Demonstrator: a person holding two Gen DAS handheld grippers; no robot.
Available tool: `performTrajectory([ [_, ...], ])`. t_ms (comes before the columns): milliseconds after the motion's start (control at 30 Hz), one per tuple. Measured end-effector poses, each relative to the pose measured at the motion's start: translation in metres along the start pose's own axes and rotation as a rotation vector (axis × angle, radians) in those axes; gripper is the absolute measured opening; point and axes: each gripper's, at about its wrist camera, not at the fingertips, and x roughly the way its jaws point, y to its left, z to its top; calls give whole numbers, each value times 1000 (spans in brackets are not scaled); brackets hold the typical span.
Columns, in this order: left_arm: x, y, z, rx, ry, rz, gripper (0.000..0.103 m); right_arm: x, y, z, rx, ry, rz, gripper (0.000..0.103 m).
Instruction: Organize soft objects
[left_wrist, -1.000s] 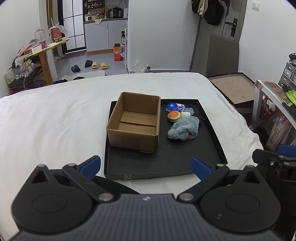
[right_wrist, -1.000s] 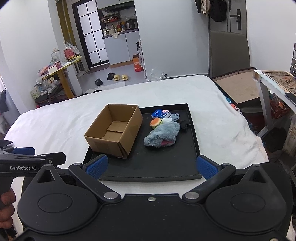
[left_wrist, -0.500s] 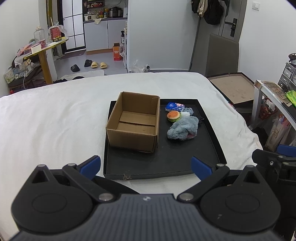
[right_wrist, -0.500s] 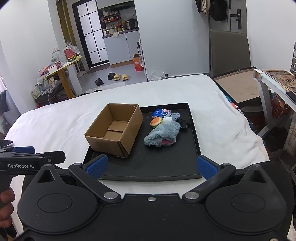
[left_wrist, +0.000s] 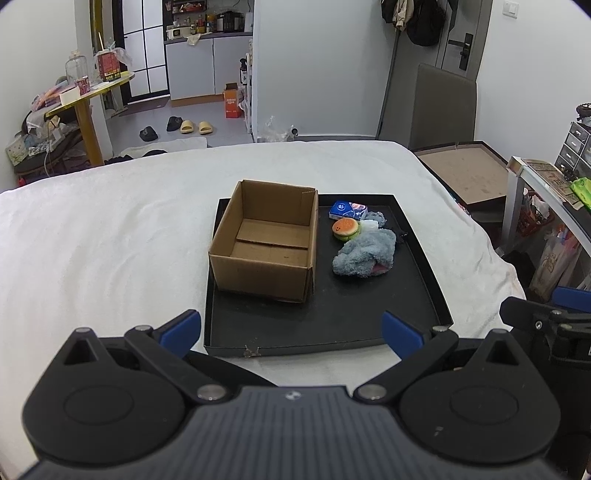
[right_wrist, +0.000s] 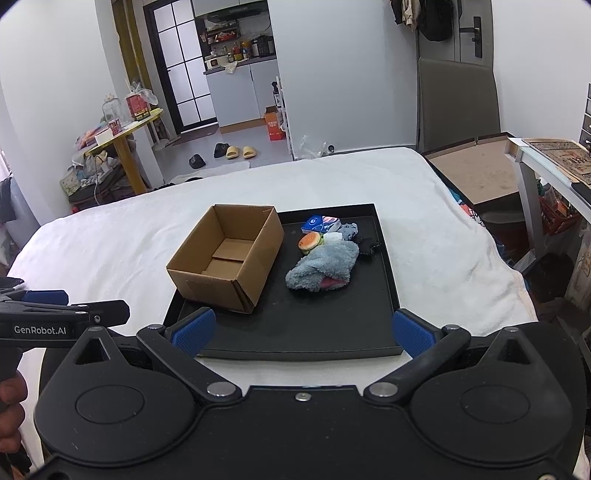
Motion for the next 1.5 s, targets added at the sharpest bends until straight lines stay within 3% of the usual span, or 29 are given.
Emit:
performTrajectory([
  [500,27,10,8,-15,39,21,103,24,-4,4,8,26,3,103],
  [1500,122,53,34,-120,105,84,100,137,-47,34,164,73,72,100],
])
